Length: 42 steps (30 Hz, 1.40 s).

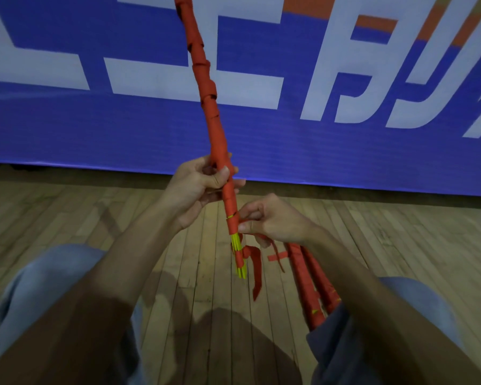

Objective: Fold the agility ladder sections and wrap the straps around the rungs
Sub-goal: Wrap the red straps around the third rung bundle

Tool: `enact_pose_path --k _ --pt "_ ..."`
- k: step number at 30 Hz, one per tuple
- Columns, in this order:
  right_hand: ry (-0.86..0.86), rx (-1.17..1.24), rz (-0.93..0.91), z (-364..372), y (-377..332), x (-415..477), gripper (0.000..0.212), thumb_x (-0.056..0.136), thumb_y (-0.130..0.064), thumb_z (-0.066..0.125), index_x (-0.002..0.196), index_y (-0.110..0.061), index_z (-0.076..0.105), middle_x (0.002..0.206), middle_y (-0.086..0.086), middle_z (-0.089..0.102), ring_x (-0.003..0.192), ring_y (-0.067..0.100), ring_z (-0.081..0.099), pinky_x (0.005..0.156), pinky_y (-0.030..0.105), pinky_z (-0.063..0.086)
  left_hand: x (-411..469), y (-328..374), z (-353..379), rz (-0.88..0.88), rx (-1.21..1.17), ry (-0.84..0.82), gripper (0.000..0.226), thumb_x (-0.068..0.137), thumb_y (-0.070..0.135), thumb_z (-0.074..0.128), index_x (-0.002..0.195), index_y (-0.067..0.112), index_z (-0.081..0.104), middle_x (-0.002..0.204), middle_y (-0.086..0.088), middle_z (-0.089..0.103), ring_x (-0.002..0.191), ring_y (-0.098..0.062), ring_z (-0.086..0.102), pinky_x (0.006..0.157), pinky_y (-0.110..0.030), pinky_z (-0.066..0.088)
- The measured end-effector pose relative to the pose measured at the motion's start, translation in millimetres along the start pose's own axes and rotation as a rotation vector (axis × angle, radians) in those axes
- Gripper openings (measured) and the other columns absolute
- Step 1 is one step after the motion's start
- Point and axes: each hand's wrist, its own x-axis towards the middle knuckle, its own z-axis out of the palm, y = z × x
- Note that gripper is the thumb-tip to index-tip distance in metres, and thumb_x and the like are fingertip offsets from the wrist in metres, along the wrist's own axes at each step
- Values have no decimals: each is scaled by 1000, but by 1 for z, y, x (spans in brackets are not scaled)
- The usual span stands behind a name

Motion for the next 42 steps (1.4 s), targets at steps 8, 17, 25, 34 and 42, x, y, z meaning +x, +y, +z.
enact_pose_path --k 8,17,25,34,42 --pt "13 -185 55 9 -3 2 19 94 -4 51 95 -14 67 75 -1 70 46 11 64 48 19 46 7 -13 11 95 177 358 31 81 2 73 107 11 61 107 -14 65 98 -32 68 82 -48 58" --pt "100 -361 12 25 -1 8 12 88 -19 70 93 -8 69 90 3 72 73 8 68 73 31 58 6 -20 10 68 196 436 18 80 16 77 91 22 64 94 -3 70 88 -18 69 72 -32 52" --pt "144 -132 38 4 -1 5 21 88 -6 68 81 -26 64 80 -10 68 76 -3 66 73 16 49 4 -7 9 15 -155 300 36 94 5 57 130 5 55 75 0 72 64 -9 69 73 -37 57" --pt "-197 276 -195 -12 -6 -9 11 91 -1 53 97 -5 61 70 -4 62 45 -1 44 44 13 34 -3 11 5 95 -198 -124 58 80 15 67 135 8 49 109 -8 66 94 -16 68 79 -29 56" --pt "-240 156 -153 -11 -9 -9 12 89 1 60 86 -9 63 70 0 64 46 5 45 48 18 38 -10 10 -4 54 -219 -386 74 63 23 87 128 13 55 116 -14 68 110 -34 65 90 -40 55"
